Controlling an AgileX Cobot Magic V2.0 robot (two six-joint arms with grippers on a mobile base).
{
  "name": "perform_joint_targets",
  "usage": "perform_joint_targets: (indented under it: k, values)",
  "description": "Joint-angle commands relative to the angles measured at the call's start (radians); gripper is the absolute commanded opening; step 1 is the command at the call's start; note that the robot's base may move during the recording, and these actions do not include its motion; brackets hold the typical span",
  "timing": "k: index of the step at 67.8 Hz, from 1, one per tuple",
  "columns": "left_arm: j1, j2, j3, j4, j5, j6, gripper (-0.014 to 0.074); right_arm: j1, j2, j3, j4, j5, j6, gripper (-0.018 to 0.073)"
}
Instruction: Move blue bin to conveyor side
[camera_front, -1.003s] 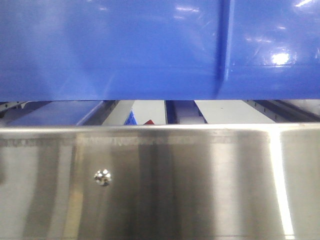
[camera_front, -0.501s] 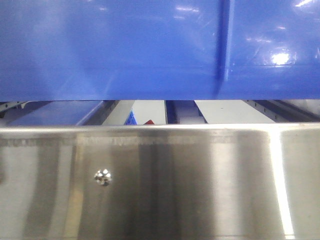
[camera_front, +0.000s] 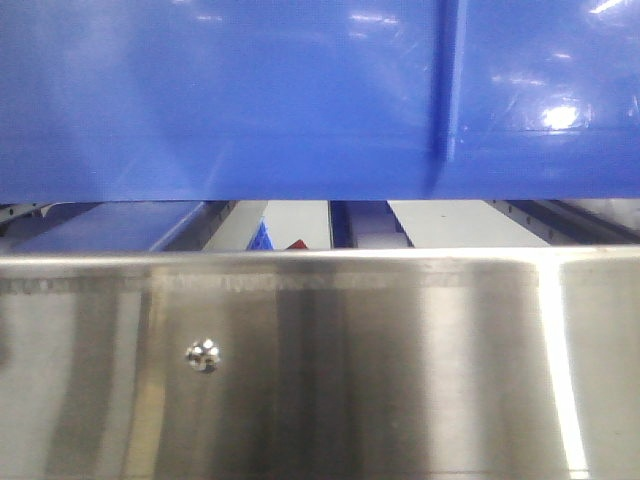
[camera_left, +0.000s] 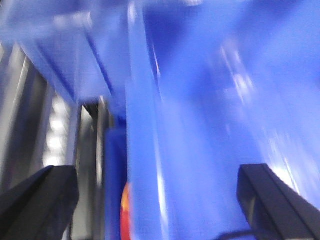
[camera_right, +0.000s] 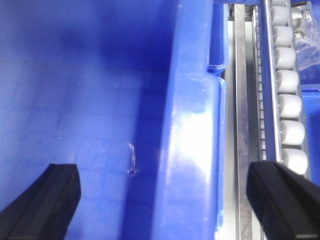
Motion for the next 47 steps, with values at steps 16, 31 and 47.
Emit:
perform_joint_targets:
  k: [16, 31, 47]
  values:
    - [0.069, 0.063, -0.023, -0.098, -0.008, 0.094, 0.0538, -0.004, 0.0, -0.01, -0.027, -0.012, -0.01, 0.0559]
    - [0.069, 0.11, -0.017, -0.088, -0.008, 0.094, 0.0538, -0.004, 0.0, -0.01, -0.03, -0.012, -0.01, 0.0559]
    - [0.069, 0.134, 0.059, -0.088, -0.008, 0.094, 0.0538, -0.004, 0.0, -0.01, -0.03, -0.012, -0.01, 0.0559]
